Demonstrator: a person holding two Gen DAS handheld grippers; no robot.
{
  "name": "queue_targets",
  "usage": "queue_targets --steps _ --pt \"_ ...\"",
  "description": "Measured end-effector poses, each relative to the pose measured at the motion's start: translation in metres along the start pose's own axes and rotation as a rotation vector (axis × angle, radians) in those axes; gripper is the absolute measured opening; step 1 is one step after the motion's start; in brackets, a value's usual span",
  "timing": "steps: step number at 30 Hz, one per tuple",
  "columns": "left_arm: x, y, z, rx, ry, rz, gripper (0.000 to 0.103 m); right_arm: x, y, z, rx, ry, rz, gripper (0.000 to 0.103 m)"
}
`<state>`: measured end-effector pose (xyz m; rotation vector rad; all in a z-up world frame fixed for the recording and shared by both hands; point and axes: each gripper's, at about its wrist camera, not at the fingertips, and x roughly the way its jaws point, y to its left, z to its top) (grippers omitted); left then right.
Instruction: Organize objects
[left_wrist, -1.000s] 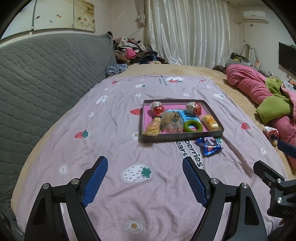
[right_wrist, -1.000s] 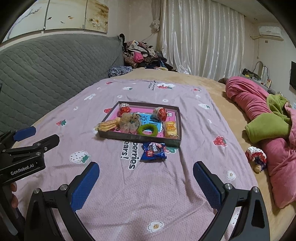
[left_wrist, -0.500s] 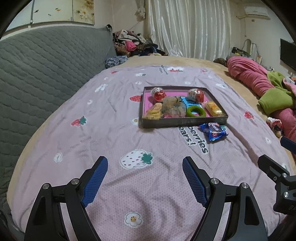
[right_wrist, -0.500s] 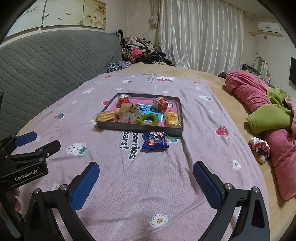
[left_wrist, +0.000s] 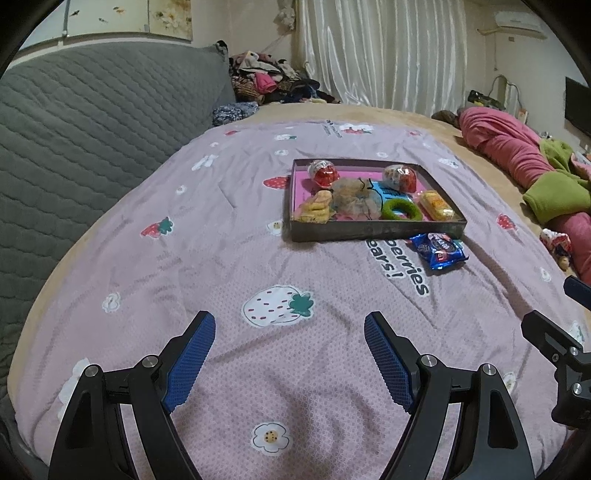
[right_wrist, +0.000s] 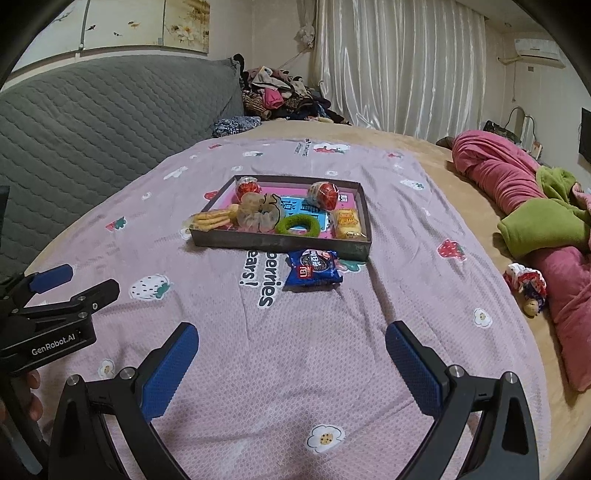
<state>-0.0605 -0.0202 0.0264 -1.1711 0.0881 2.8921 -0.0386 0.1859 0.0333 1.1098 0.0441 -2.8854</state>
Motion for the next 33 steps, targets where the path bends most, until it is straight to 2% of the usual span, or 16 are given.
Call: queue_targets --steps 33 --pt "0.035 -0.009 -0.022 0.019 0.022 -0.027 0.084 0.037 -0.010 -0.026 0.022 0.037 -0.009 0.102"
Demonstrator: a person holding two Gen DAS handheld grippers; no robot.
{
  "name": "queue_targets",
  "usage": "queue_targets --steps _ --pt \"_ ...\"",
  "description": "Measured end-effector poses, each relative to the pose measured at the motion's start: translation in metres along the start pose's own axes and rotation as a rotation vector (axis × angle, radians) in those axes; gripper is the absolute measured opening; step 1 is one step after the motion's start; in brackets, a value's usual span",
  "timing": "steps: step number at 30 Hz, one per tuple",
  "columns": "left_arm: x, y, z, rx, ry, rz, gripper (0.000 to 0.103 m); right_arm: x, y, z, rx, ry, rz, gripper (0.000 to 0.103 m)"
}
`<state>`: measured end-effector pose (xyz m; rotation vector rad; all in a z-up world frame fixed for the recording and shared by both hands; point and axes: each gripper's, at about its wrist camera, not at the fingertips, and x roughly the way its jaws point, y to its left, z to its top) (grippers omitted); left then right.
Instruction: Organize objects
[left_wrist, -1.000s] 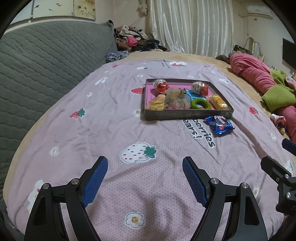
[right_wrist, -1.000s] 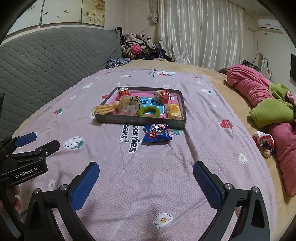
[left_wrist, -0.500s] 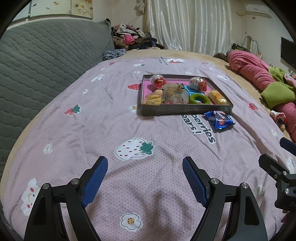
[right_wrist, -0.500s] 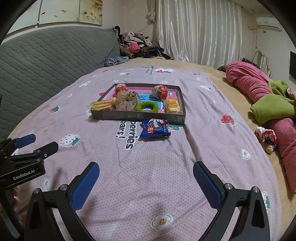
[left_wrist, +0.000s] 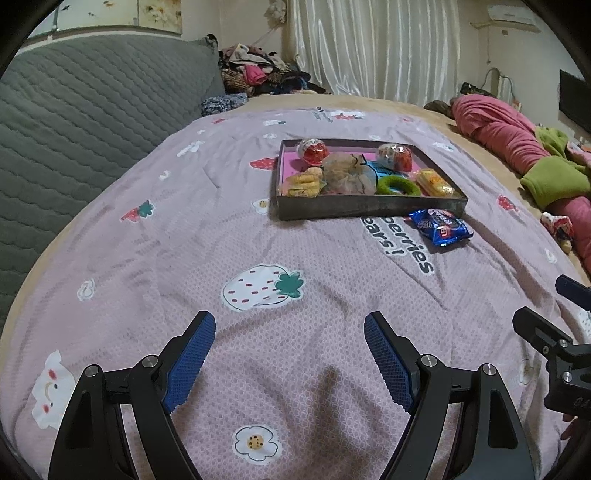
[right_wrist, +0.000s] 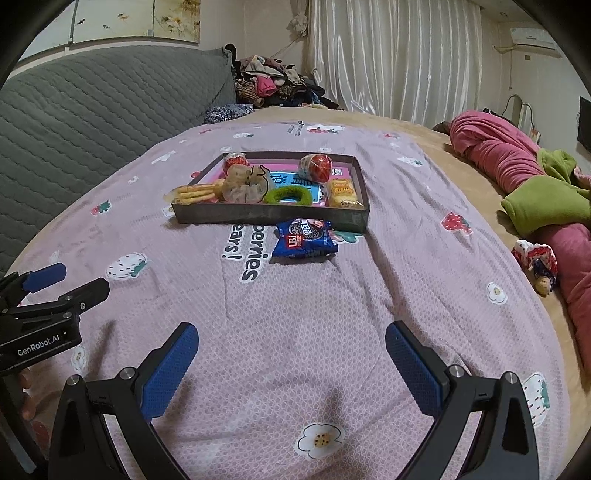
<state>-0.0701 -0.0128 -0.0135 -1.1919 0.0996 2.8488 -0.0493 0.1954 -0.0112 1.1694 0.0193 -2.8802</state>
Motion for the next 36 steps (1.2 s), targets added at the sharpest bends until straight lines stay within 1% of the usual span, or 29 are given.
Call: queue_targets --steps 8,13,23,36 --pt "0.0084 0.0012 -0.0042 -0.007 0.011 -0.002 0.084 0.0067 -0.0001 -0.0043 0.002 0.007 0.000 0.102" --pt "0.0079 0.0022 -0.0040 -0.010 0.001 0.004 0.084 0.0081 0.0000 -0.0047 0.006 0.008 0.002 0.102" --pt "0.0098 0.0027 -0.0052 -0.010 0.013 0.007 0.084 0.0081 0.0014 -0.0047 0.000 0.010 0.002 0.102" --pt "0.0090 0.0018 -0.0036 -0.005 0.003 0.005 0.084 0.0081 0.0027 -0.0045 -0.004 0.008 -0.005 0.102"
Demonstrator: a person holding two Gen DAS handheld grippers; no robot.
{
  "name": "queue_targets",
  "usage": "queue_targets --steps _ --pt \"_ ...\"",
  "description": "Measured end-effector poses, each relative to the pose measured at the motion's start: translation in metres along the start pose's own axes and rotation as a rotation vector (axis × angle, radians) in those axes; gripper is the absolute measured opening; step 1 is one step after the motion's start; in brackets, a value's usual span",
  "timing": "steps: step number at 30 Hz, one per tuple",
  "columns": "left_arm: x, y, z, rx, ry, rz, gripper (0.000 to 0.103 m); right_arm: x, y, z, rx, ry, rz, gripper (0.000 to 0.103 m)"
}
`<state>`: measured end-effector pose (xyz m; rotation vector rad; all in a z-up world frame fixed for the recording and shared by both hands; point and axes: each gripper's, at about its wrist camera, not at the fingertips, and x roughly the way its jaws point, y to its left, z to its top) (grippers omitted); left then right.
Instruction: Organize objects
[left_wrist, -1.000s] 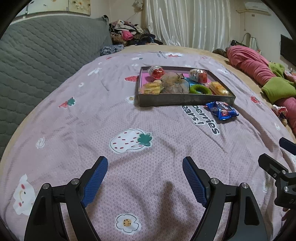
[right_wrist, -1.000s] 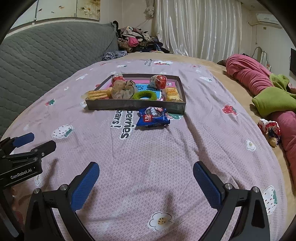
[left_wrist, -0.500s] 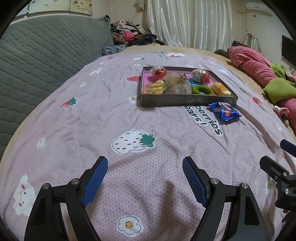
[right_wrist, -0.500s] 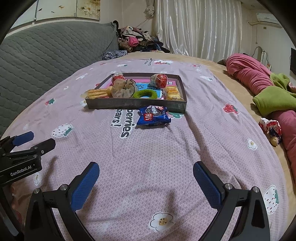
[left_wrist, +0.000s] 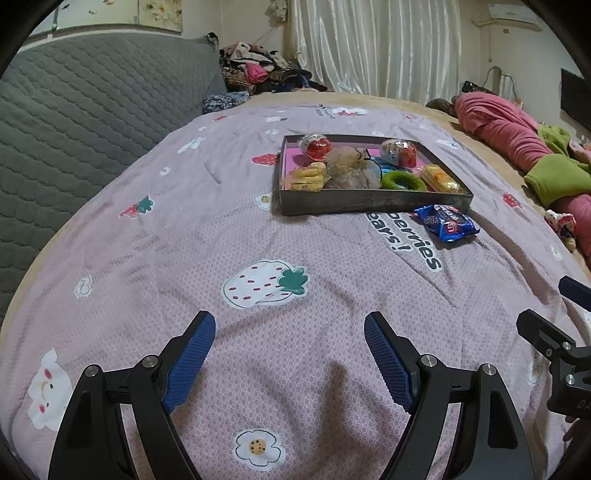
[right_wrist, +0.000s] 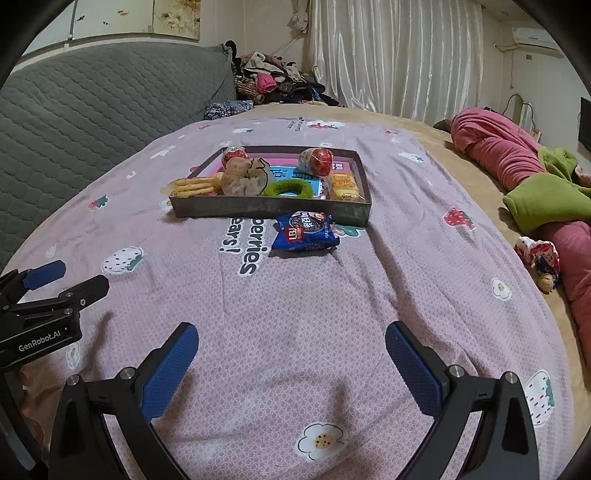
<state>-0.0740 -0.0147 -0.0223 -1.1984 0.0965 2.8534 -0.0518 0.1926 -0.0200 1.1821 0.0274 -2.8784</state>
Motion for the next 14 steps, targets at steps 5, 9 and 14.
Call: queue_targets --steps 5,9,14 --pt "-0.0012 -0.0006 0.0002 0.002 -0.003 -0.006 0.084 0.0009 0.0002 0.0001 0.000 0.003 0.001 0.102" --pt "-0.0030 -0.0010 0.0000 0.005 -0.011 -0.002 0.084 0.0006 -0.0009 -0.0002 0.002 0.002 0.001 0.102" --pt "-0.0055 -0.0037 -0.0006 0.020 -0.022 0.001 0.084 0.0015 -0.0006 0.0002 -0.001 0.004 0.000 0.102"
